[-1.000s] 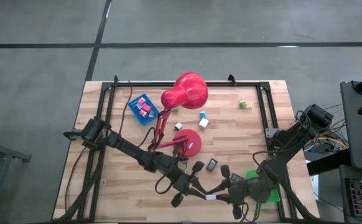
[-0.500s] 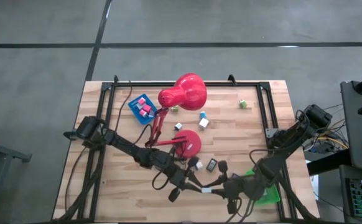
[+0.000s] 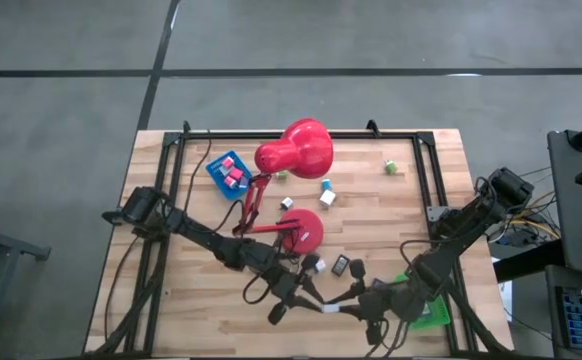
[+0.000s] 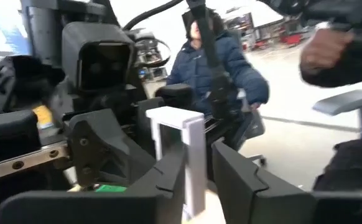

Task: Pick & Place Office items
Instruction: Put the top white digital clock into the green bin

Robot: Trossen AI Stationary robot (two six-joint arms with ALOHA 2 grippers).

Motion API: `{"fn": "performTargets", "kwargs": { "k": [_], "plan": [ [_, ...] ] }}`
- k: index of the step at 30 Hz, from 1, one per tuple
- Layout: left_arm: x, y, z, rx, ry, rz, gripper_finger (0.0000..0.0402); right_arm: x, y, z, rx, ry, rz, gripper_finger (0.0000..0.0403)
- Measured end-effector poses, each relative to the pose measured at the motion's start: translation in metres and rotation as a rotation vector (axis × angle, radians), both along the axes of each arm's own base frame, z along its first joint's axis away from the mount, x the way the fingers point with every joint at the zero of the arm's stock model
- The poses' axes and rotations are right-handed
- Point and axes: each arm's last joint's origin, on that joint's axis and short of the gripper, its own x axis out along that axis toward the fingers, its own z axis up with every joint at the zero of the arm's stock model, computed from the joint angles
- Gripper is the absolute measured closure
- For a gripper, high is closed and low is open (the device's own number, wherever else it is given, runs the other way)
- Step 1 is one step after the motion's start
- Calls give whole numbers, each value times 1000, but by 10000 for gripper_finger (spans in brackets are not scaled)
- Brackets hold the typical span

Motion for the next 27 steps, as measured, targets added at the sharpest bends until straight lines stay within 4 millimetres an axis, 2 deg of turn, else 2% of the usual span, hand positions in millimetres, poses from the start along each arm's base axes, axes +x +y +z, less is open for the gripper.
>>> {"fn": "performTargets", "kwargs": {
  "k": [5, 9, 12, 15, 22, 27],
  "plan": [
    [-2, -6, 2, -34, 41, -76, 252, -1, 0, 0, -4, 0, -6, 355],
    [-1, -6, 3, -56, 58, -66, 191, 0, -1, 0, -8, -4, -26, 355],
    [-5, -11, 0, -39, 103, -84, 163, -1, 0, -1, -6, 7, -17, 355],
    [-9, -15, -2, -7, 181, -100, 152, -3, -1, -5, 2, 43, -30, 355],
    [-28, -26, -10, 75, 424, -116, 152, -9, 0, -12, 41, 119, -58, 355],
    [-41, -31, -22, 174, 596, 8, 152, -15, 1, -15, 76, 208, -102, 355]
  ]
}}
